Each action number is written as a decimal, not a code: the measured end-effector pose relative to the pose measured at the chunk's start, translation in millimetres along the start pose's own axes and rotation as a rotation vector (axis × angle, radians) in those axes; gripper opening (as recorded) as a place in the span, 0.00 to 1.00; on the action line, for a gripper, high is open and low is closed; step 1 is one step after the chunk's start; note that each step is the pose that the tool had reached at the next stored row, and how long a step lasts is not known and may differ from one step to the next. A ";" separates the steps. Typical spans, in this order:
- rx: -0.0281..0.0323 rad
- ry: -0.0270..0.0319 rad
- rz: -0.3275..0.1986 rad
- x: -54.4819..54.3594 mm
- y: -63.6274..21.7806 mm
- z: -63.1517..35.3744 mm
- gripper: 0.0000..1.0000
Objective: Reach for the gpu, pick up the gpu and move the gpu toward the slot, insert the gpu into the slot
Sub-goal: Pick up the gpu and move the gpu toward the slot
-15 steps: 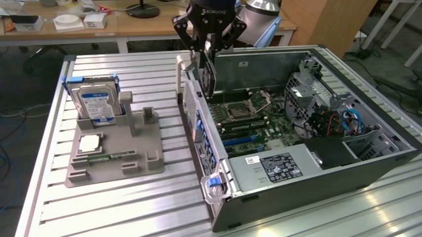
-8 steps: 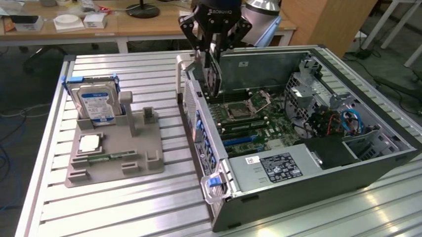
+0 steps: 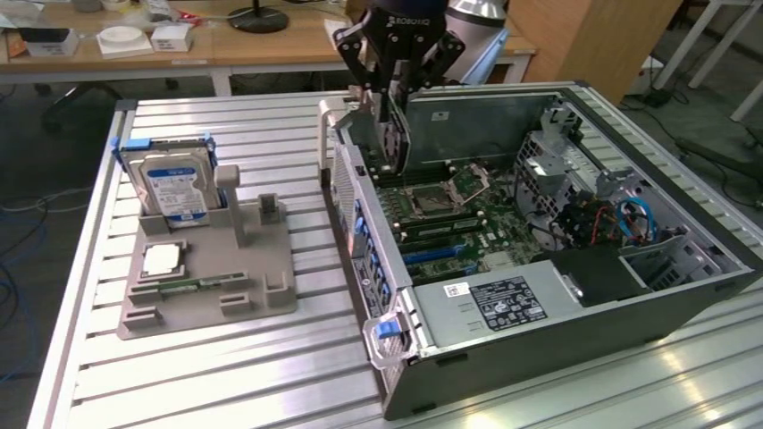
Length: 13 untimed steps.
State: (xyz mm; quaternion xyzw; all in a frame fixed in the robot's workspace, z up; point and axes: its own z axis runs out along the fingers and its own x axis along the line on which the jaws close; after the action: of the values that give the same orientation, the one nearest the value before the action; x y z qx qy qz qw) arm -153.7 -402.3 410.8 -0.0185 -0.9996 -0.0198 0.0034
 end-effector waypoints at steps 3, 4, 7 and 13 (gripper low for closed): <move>0.0000 0.0000 0.000 -2.8 0.1 0.0 0.27; 0.0000 0.0001 0.000 -3.8 0.2 -0.1 0.27; -0.0001 0.0000 0.000 -8.0 0.3 0.0 0.27; -0.0007 0.0009 -0.008 -19.2 0.7 -0.1 0.27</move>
State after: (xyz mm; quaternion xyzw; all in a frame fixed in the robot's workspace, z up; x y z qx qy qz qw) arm -134.5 -402.3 410.8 -0.0145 -0.9997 -0.0202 0.0037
